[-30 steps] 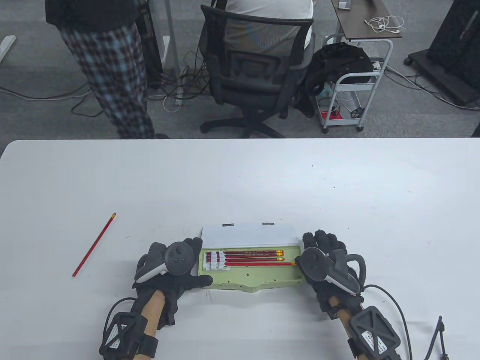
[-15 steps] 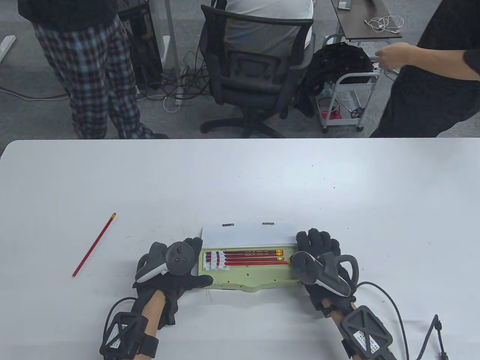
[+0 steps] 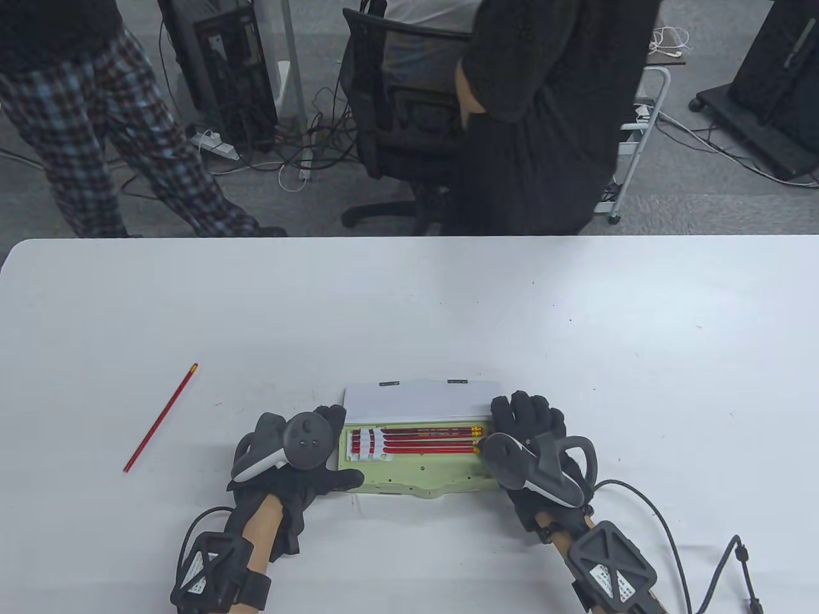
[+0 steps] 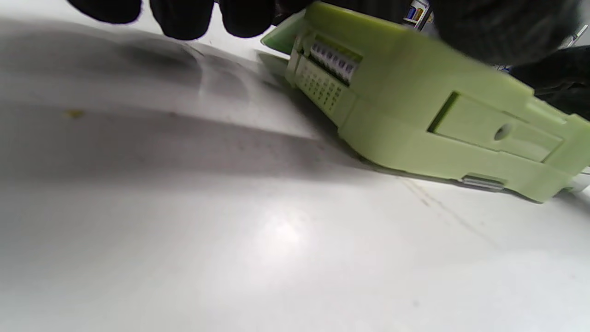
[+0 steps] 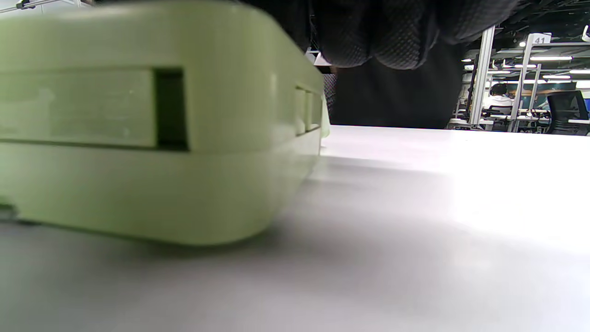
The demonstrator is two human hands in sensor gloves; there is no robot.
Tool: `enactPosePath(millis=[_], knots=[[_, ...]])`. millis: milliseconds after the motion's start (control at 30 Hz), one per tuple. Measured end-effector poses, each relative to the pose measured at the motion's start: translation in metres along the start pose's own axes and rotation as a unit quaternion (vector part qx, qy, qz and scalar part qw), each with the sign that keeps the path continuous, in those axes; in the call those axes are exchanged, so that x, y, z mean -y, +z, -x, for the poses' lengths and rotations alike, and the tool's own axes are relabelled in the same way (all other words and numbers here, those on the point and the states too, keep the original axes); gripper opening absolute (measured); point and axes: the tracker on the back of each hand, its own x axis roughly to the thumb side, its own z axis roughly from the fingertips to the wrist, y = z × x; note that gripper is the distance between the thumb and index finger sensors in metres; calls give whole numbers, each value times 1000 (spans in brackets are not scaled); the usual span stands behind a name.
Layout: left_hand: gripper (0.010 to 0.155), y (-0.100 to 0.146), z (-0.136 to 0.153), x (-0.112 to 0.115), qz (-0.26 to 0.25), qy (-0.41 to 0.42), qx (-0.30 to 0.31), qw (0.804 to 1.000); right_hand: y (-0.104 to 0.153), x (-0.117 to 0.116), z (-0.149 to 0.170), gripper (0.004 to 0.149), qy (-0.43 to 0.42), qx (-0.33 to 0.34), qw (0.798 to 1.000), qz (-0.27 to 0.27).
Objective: Organize multifunction pencil case
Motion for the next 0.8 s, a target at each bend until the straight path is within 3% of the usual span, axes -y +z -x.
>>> enactPosePath(millis=[367, 600, 733, 800], knots=[[108, 0, 0, 0, 1, 1, 0, 1000, 0, 2, 4, 71, -15, 3, 1000, -3], [108, 0, 0, 0, 1, 1, -1, 1000, 0, 9, 24, 75, -80, 14, 997, -12], [108, 0, 0, 0, 1, 2, -1, 1000, 1, 6, 37, 87, -140, 52, 987, -62], [108, 1, 0, -1, 1, 2, -1, 1000, 1, 0, 44, 95, -167, 69, 976, -121]])
